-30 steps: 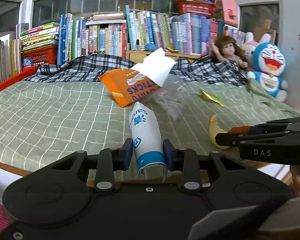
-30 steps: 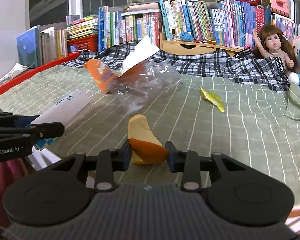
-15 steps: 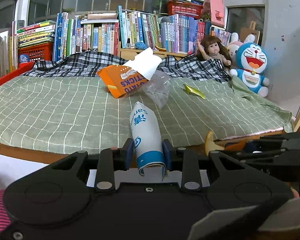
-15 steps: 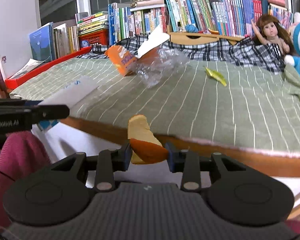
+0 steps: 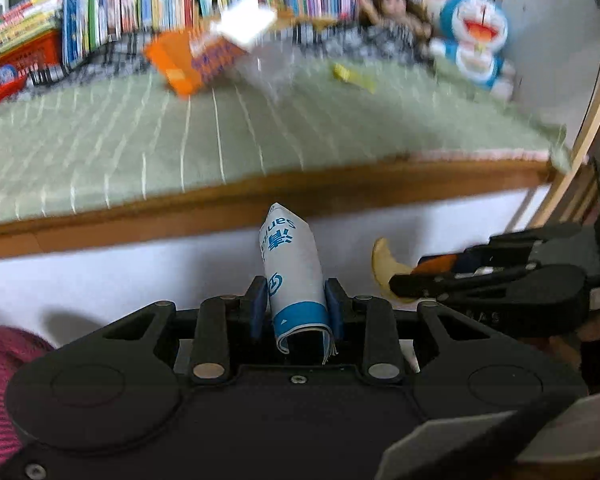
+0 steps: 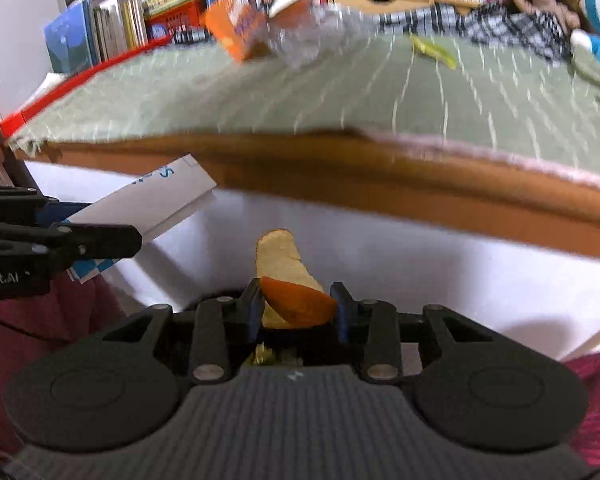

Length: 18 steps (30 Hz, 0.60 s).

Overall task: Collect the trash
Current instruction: 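Lower tube and peel into the black bin and open both tools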

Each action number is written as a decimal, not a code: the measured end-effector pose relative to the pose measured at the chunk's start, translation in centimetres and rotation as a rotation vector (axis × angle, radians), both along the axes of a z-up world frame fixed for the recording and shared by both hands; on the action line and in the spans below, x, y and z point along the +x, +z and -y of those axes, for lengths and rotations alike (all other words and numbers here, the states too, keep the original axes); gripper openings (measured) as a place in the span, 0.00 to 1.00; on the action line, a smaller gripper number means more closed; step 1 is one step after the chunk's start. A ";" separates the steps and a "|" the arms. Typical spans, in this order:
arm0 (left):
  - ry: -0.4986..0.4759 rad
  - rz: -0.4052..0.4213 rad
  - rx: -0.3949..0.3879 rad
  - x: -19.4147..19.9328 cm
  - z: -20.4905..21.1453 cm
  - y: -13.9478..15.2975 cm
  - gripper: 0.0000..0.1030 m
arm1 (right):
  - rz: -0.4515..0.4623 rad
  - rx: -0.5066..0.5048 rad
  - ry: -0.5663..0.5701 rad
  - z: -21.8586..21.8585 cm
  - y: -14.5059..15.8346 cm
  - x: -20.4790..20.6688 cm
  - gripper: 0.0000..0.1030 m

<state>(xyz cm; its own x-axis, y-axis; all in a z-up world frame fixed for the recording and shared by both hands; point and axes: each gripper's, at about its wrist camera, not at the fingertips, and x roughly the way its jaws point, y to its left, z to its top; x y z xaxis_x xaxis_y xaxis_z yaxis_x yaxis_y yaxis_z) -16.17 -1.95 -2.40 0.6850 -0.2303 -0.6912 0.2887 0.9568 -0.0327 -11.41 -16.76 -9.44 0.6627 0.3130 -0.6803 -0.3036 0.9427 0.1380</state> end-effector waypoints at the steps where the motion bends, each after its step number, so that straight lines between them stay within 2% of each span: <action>1: 0.000 -0.030 0.018 0.3 0.2 -0.8 0.28 | -0.014 0.001 -0.003 0.0 -0.4 0.1 0.40; 5: 0.007 -0.122 0.056 1.2 0.5 -3.1 0.29 | -0.056 0.004 -0.013 0.1 -1.7 0.2 0.40; 8: 0.009 -0.177 0.040 1.7 0.3 -4.2 0.29 | -0.074 0.006 -0.012 0.1 -2.1 0.3 0.40; 14: 0.003 -0.195 0.055 2.1 0.3 -5.0 0.30 | -0.085 0.005 -0.010 0.0 -2.4 0.4 0.41; 18: -0.003 -0.192 0.068 2.0 0.5 -5.0 0.36 | -0.081 0.006 -0.009 -0.1 -2.3 0.5 0.48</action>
<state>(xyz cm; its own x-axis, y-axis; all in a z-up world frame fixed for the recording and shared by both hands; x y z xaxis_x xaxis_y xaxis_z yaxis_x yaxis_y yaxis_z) -14.18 -2.48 -7.36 0.5390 -0.1804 -0.8228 0.2858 0.9580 -0.0229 -10.88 -16.70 -11.76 0.6085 0.3115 -0.7298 -0.2823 0.9445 0.1678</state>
